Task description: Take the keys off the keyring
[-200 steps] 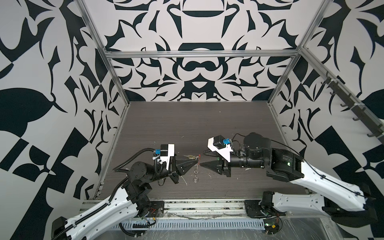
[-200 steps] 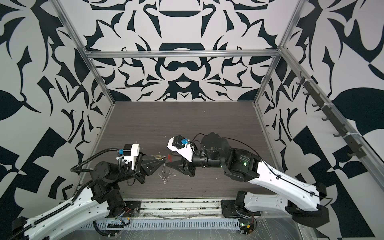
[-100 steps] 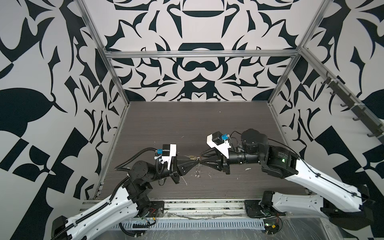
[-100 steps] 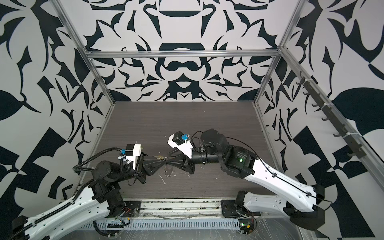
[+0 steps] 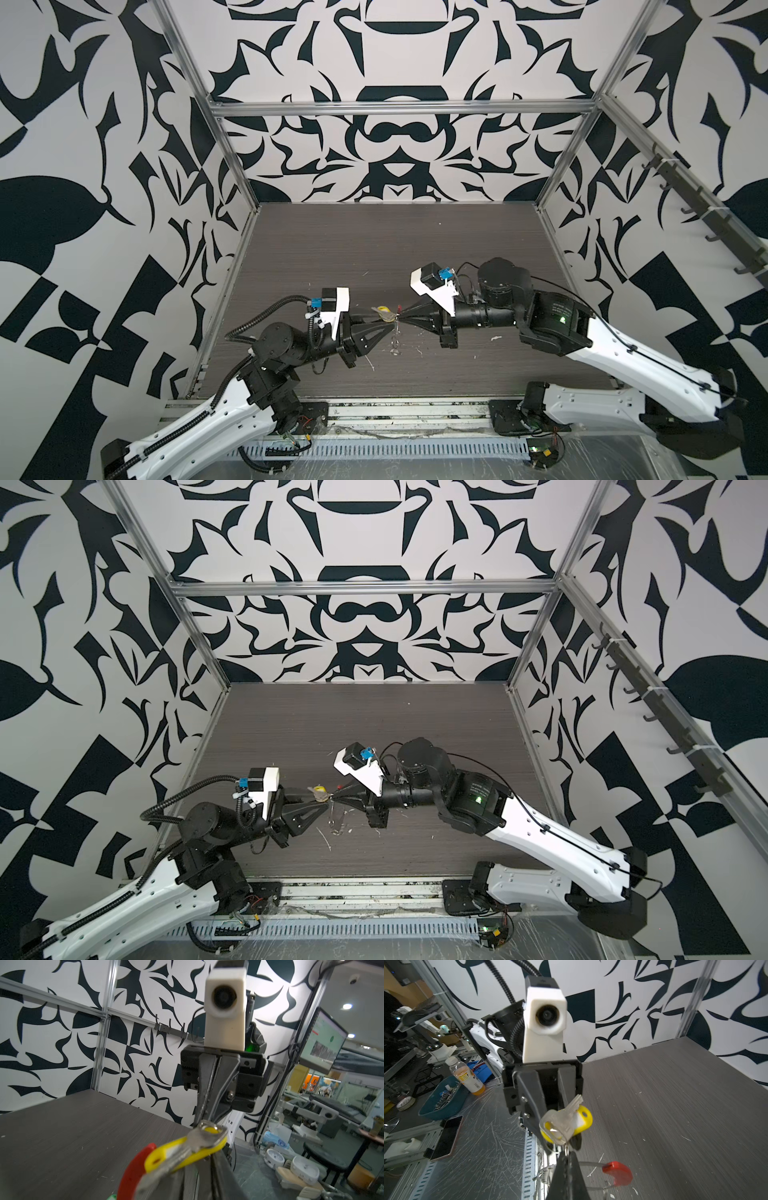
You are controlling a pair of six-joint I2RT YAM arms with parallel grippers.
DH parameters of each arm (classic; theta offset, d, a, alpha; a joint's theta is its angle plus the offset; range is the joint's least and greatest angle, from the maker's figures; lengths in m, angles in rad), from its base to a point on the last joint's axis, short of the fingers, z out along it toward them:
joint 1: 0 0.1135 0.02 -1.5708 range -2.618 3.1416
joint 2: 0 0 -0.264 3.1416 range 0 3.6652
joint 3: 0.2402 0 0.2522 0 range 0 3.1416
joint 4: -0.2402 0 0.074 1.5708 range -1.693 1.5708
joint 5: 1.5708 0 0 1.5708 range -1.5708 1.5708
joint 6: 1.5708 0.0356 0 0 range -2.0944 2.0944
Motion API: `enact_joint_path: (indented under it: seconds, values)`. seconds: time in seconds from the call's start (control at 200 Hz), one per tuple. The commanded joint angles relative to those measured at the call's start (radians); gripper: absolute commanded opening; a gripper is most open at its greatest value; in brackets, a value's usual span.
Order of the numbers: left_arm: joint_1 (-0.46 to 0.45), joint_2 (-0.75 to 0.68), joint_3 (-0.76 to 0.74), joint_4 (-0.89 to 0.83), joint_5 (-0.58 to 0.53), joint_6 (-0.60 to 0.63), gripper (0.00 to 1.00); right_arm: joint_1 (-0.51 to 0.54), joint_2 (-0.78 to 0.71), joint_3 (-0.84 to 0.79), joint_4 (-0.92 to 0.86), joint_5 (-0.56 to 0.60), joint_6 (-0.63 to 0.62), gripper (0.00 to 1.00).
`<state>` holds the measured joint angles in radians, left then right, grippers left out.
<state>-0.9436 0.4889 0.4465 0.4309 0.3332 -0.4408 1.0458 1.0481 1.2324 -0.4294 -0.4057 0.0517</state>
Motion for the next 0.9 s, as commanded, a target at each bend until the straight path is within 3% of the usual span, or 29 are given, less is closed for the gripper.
enact_joint_path:
  seconds: [0.0,0.155,0.225,0.585,0.895]
  values:
    - [-0.002,-0.085,0.017,-0.109,-0.117,-0.011,0.32,-0.008,-0.043,0.004,-0.032,0.090,-0.009,0.00]
    - [-0.003,-0.197,0.043,-0.315,-0.338,-0.016,0.38,-0.007,-0.024,0.045,-0.141,0.185,-0.018,0.00]
    - [-0.003,-0.198,0.068,-0.362,-0.374,0.003,0.43,-0.008,0.003,0.074,-0.196,0.213,-0.022,0.00]
    - [-0.002,0.201,0.326,-0.552,-0.084,0.013,0.43,-0.007,0.076,0.130,-0.273,0.230,-0.059,0.00]
    - [-0.003,0.260,0.377,-0.657,-0.059,-0.026,0.38,-0.003,0.070,0.121,-0.251,0.229,-0.065,0.00]
